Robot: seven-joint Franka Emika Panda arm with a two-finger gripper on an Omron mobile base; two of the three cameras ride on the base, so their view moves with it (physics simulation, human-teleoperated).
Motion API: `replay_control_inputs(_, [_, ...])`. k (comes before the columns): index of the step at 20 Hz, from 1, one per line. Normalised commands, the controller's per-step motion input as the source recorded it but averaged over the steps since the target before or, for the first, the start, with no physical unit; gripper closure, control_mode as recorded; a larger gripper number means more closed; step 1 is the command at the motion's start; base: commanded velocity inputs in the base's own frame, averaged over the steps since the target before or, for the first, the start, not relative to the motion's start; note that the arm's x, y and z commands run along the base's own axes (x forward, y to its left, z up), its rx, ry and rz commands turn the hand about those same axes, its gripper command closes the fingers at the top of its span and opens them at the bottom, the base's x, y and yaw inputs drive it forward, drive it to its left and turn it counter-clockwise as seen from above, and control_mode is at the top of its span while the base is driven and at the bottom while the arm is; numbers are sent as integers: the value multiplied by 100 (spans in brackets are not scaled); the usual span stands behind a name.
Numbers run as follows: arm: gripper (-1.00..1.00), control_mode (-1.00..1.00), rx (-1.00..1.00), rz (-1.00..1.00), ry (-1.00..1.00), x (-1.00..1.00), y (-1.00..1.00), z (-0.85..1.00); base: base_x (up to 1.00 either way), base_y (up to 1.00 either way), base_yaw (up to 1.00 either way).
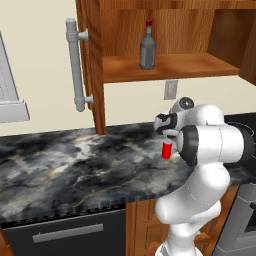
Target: Sort all alcoholic drinks to one cabinet, and non-alcoholic drinks to the other.
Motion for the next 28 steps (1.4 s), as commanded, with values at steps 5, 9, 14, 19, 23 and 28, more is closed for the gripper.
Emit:
replay_control_inputs(5, [100,-100,-3,0,0,-8,0,47,0,0,0])
replay_control_inputs(9, [100,-100,-1,0,0,-16,0,40,0,0,0])
replay_control_inputs(14, [100,-100,0,0,0,-29,-2,21,0,0,0])
replay_control_inputs(19, [100,-100,0,-1,0,-34,-8,25,0,0,0])
replay_control_inputs(23, [100,-100,0,-1,-1,-34,-10,32,0,0,0])
replay_control_inputs(28, [100,-100,0,-1,-3,-31,-10,38,0,0,0])
